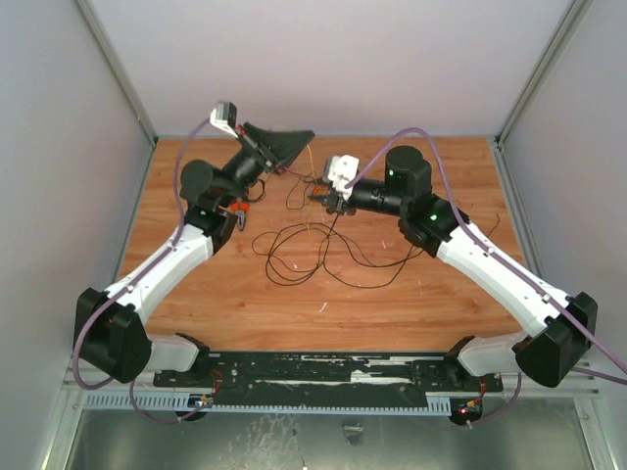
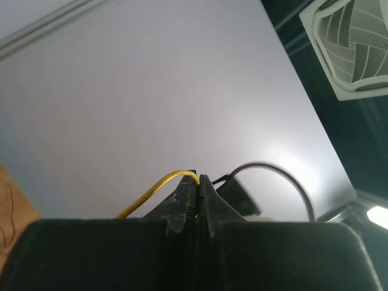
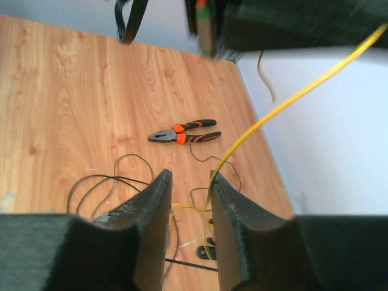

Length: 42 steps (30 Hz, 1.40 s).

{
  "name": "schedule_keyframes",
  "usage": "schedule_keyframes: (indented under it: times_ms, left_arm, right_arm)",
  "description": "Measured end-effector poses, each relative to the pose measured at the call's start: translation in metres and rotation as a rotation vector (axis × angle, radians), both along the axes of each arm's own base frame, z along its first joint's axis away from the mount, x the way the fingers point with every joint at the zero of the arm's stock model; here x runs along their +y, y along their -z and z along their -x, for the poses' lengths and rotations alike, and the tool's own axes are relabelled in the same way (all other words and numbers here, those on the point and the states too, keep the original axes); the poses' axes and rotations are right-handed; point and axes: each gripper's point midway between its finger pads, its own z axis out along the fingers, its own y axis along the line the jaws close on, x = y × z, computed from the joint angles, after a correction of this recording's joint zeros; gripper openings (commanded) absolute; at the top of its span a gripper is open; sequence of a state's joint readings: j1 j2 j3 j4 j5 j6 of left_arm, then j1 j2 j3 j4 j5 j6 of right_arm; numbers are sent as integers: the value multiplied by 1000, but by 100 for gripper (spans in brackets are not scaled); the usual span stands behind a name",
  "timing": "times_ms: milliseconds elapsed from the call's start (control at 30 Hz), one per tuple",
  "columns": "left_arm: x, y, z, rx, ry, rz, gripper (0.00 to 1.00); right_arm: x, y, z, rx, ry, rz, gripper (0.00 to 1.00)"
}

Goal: Zip-tie the wires
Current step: Straighten the cable at the center of the board.

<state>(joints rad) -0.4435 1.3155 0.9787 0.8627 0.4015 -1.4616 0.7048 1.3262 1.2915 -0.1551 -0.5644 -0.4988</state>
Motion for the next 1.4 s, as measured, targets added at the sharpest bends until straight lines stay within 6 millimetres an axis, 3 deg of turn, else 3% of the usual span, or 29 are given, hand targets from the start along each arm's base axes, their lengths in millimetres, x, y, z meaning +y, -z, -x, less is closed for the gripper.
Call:
schedule_keyframes:
  times_ms: [100, 167, 333, 433, 733, 833, 933, 1067, 1400]
  left_arm:
    - [2, -38, -3, -82, -43, -33, 0]
    - [6, -70, -5, -153, -72, -45, 0]
    - [23, -135, -27, -282, -156, -74, 0]
    - [27, -152, -43, -303, -185, -99, 0]
    - [45, -156, -79, -274, -272, -189, 0]
    - [54, -153, -85, -261, -295, -203, 0]
    - [56, -151, -88, -255, -303, -209, 0]
    - [56, -152, -85, -261, -299, -214, 0]
    - [57, -158, -69, -281, -283, -216, 0]
  right_arm:
    - [0, 2, -3, 17, 25, -21, 80]
    - [-2, 8, -5, 35, 46, -29, 95]
    - [-13, 26, -5, 71, 103, -49, 99]
    - [-21, 35, -11, 114, 146, -70, 99]
    - [-76, 67, -65, 351, 430, -163, 99]
    - [-103, 91, -93, 470, 566, -198, 94]
    - [-123, 132, -123, 611, 713, -196, 86]
    - [-119, 177, -161, 769, 820, -141, 83]
    - [-87, 251, -249, 935, 911, -88, 69]
